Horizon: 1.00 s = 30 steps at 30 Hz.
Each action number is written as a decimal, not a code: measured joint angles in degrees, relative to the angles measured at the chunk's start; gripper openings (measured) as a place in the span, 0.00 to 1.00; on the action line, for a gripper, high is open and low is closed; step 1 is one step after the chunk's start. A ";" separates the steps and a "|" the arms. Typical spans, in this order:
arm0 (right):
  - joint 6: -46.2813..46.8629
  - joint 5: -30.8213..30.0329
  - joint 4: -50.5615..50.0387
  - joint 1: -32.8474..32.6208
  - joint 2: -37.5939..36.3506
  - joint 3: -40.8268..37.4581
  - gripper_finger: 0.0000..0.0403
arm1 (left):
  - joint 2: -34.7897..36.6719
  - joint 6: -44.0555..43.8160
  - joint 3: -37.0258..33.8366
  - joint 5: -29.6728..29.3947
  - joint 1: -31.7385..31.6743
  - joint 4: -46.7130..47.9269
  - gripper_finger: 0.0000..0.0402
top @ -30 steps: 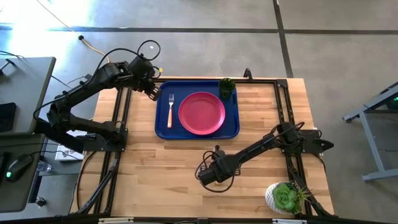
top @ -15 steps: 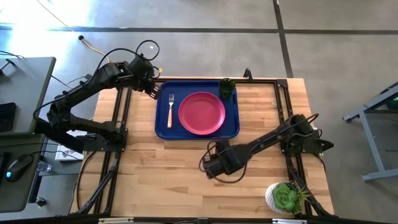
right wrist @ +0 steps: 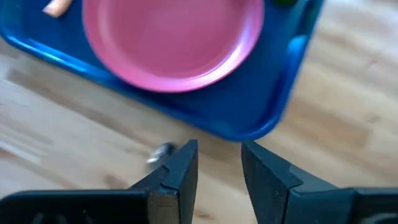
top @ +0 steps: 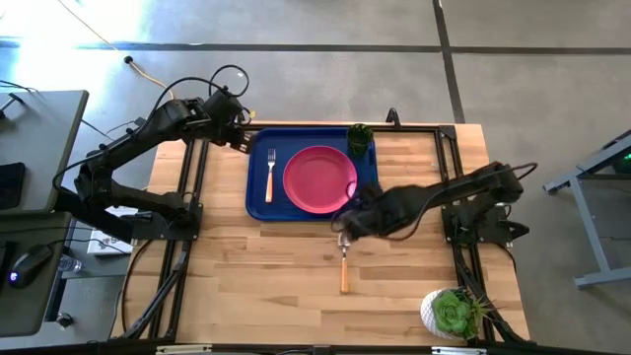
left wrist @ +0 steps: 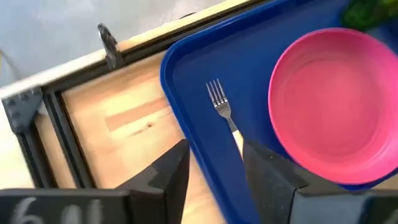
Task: Pick and place plate/cup/fork/spoon on tray
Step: Put the orange spoon on the blue tray to the right of the orange fork
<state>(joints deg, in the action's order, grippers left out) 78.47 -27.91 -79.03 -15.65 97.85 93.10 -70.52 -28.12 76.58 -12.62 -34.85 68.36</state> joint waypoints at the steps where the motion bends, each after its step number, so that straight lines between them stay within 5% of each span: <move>1: -1.76 -0.58 -1.26 0.68 -0.98 0.00 0.28 | 0.00 -1.84 -0.01 0.08 0.02 0.00 0.37; 12: -20.05 -5.57 -6.34 7.47 -14.14 0.00 0.28 | 0.00 -22.83 0.01 6.01 8.26 -0.43 0.40; 30: -39.86 -6.12 -9.52 15.14 -25.89 0.00 0.28 | -1.42 -45.47 0.04 -6.88 35.46 -21.13 0.38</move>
<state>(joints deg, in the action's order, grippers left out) 38.61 -34.03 -88.55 -0.51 71.96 93.10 -71.94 -73.59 76.62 -19.50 0.61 47.23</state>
